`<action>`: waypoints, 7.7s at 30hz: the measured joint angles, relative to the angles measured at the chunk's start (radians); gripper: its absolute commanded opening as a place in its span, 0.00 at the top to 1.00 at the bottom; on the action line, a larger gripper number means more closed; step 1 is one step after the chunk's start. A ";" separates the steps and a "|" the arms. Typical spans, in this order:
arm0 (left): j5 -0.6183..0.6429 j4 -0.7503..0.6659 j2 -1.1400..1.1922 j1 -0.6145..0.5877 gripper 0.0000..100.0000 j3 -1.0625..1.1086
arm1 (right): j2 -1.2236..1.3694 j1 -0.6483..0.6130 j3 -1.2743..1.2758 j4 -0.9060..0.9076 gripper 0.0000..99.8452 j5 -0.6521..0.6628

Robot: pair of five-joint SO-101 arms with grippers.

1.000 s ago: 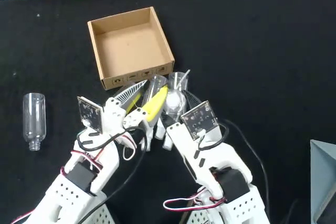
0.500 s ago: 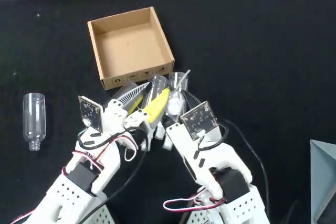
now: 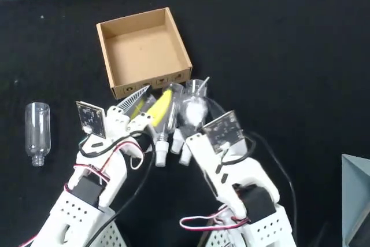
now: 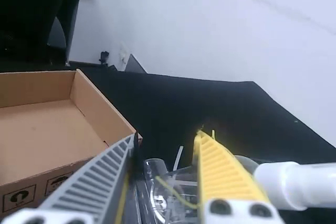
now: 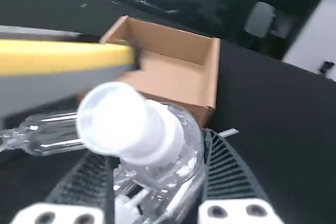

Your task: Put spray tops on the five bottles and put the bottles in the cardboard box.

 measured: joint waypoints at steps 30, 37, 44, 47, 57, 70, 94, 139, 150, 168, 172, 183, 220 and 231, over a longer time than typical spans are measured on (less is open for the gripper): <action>-0.086 0.000 0.000 -0.476 0.83 0.124 | -0.002 0.064 0.012 0.000 0.93 0.000; -0.087 0.000 0.000 -0.552 0.83 0.133 | -0.002 0.064 0.012 0.000 0.93 0.000; -0.087 0.000 0.002 -0.617 0.83 0.133 | -0.002 0.066 -0.100 0.078 0.93 0.000; -0.087 0.005 0.002 -0.618 0.83 0.133 | -0.002 0.066 -0.153 0.078 0.93 0.000; -0.087 0.046 0.002 -0.618 0.82 0.133 | 0.265 0.064 -0.430 0.078 0.93 0.000; -0.087 0.046 0.002 -0.618 0.82 0.133 | 0.806 0.021 -0.721 -0.058 0.93 0.000; -0.087 0.046 0.002 -0.618 0.82 0.133 | 1.642 -0.075 -1.243 -0.192 0.93 0.000; -0.087 0.052 0.002 -0.618 0.83 0.133 | 2.696 -0.133 -2.344 -0.192 0.93 -0.002; -0.087 0.052 0.002 -0.618 0.83 0.135 | 2.882 -0.133 -2.556 -0.192 0.93 -0.060; -0.087 0.052 0.002 -0.618 0.83 0.135 | 2.977 -0.170 -2.793 0.002 0.93 -0.164; -0.087 0.052 0.002 -0.618 0.83 0.135 | 2.977 -0.172 -2.793 0.002 0.91 -0.164; -0.087 0.052 0.002 -0.618 0.83 0.135 | 3.027 -0.173 -2.811 0.002 0.77 -0.166; -0.089 0.052 0.002 -0.618 0.83 0.135 | 3.026 -0.157 -3.119 0.466 0.77 -0.164; -0.089 0.052 0.002 -0.618 0.83 0.135 | 3.026 -0.089 -3.122 0.747 0.77 -0.164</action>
